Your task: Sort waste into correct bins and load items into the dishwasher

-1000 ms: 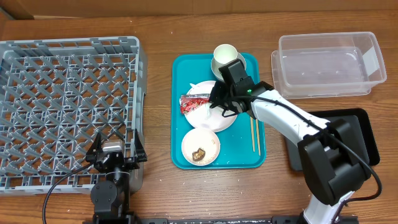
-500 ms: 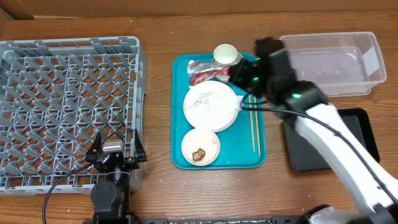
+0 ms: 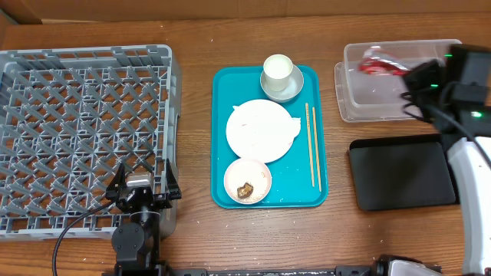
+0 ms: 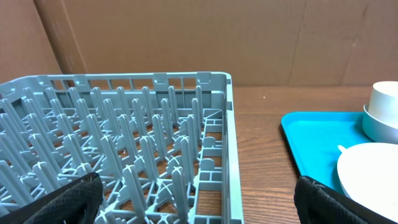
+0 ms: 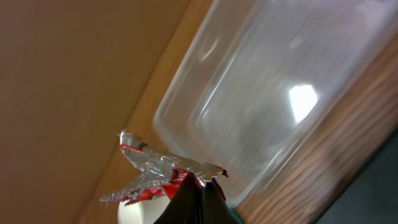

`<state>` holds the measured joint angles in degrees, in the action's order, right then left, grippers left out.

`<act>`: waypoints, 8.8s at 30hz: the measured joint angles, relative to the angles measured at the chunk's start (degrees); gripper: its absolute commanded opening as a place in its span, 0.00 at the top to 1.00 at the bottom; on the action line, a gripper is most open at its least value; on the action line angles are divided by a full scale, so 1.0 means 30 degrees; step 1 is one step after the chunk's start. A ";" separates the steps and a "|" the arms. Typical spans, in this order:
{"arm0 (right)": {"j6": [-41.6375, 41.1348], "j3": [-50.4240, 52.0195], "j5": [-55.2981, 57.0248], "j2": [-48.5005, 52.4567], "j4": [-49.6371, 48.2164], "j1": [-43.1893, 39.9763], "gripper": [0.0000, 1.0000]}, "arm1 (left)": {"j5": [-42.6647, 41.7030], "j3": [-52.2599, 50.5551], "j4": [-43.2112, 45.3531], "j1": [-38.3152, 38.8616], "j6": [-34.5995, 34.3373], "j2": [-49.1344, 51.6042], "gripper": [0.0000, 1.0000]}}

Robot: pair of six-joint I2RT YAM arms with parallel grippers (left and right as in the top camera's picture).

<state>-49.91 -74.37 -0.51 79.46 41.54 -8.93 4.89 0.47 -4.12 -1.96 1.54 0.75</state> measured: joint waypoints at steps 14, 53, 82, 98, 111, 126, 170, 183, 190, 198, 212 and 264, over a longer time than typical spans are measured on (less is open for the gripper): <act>0.1217 0.0007 -0.0517 0.3665 -0.2936 -0.2725 0.21 | 0.0000 0.0000 0.0007 0.0000 0.0000 0.0000 0.00; 0.4291 -0.0284 -0.0146 1.0258 -0.3461 1.6050 0.38 | 0.0000 0.0000 0.0007 0.0000 0.0000 0.0000 0.00; 0.3650 -0.9063 0.0984 0.6244 0.3694 1.0659 0.96 | 0.0000 0.0000 0.0007 0.0000 0.0000 0.0000 0.00; 0.3949 -0.9391 -0.0109 0.7300 0.3024 0.0131 0.70 | 0.0000 0.0000 0.0007 0.0000 0.0000 0.0000 0.00; 0.7337 -0.9311 -0.8298 0.9843 0.2943 0.0328 0.21 | 0.0000 0.0000 0.0007 0.0000 0.0000 0.0000 0.00; 0.5931 -0.8400 -0.3803 0.9887 0.4452 1.1198 0.00 | 0.0000 0.0000 0.0007 0.0000 0.0000 0.0000 0.00; 0.1574 -1.5161 0.5100 1.1052 1.0040 1.0739 0.96 | 0.0000 0.0000 0.0007 0.0000 0.0000 0.0000 0.00; 0.2200 -1.5154 0.3912 1.0907 0.7664 0.1756 0.09 | 0.0000 0.0000 0.0007 0.0000 0.0000 0.0000 0.00; 0.4029 -1.5067 0.1421 1.2400 0.7956 0.1253 0.00 | 0.0000 0.0000 0.0007 0.0000 0.0000 0.0000 0.00; 0.4364 -1.5038 -0.0168 1.1307 0.8335 0.1239 0.00 | 0.0000 0.0000 0.0007 0.0000 0.0000 0.0000 0.00; 0.4160 -1.6480 0.1523 0.5442 1.3063 -0.7868 0.00 | 0.0000 0.0000 0.0007 0.0000 0.0000 0.0000 0.00; 0.3555 -1.6422 -0.4911 0.5858 1.4870 -1.0331 0.00 | -1.4972 2.4953 -1.5992 0.0022 -0.0488 2.1500 0.00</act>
<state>-39.24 -123.63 -15.25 97.03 86.15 -39.92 -40.03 75.33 -52.10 -1.89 0.08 65.25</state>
